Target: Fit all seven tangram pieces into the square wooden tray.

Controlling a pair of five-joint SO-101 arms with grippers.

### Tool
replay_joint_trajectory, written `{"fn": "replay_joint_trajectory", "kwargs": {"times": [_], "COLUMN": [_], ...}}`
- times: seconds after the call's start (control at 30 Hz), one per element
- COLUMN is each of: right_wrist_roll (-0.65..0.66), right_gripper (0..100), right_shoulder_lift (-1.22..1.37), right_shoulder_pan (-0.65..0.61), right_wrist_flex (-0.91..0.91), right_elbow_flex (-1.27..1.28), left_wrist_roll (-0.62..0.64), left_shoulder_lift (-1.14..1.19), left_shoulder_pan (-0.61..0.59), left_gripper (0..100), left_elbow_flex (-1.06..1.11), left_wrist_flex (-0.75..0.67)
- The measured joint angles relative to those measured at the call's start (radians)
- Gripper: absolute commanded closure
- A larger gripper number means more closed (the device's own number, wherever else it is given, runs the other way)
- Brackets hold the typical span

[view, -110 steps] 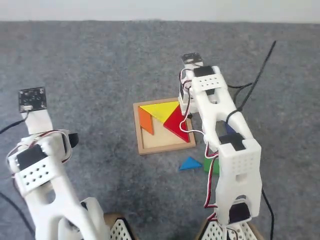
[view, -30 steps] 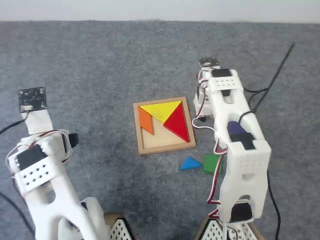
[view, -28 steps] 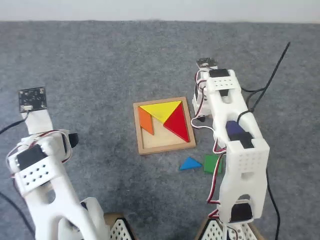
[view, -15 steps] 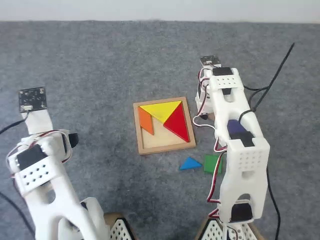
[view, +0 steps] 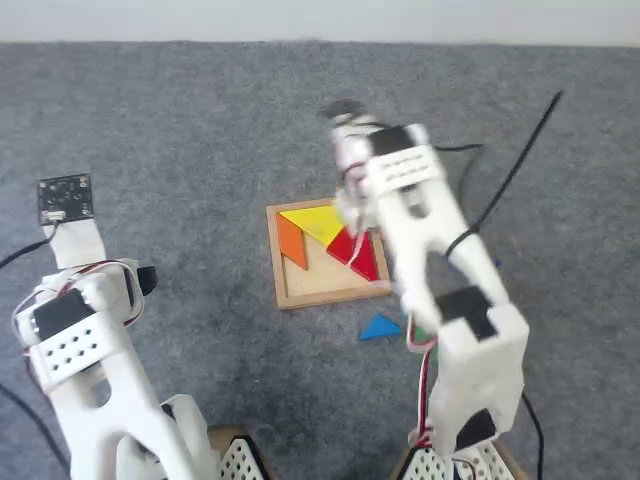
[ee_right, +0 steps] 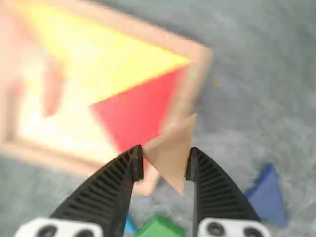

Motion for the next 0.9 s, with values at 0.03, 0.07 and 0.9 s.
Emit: {"fn": "replay_joint_trajectory", "kwargs": {"times": [0.03, 0.07, 0.9], "right_wrist_roll": [0.043, 0.092, 1.645], "right_gripper": [88.7, 88.7, 88.7], "right_shoulder_lift": [-0.029, -0.054, -0.152], "right_shoulder_pan": [-0.043, -0.078, -0.25], "right_wrist_flex": [0.002, 0.005, -0.043], "right_elbow_flex": [0.02, 0.04, 0.265], "left_wrist_roll": [0.0, 0.0, -0.201], "left_shoulder_lift": [0.0, 0.0, 0.0], "left_shoulder_pan": [0.0, 0.0, -0.002], "left_gripper": [72, 72, 72], "left_elbow_flex": [0.0, 0.0, 0.0], "left_wrist_flex": [0.0, 0.0, -0.005]}}
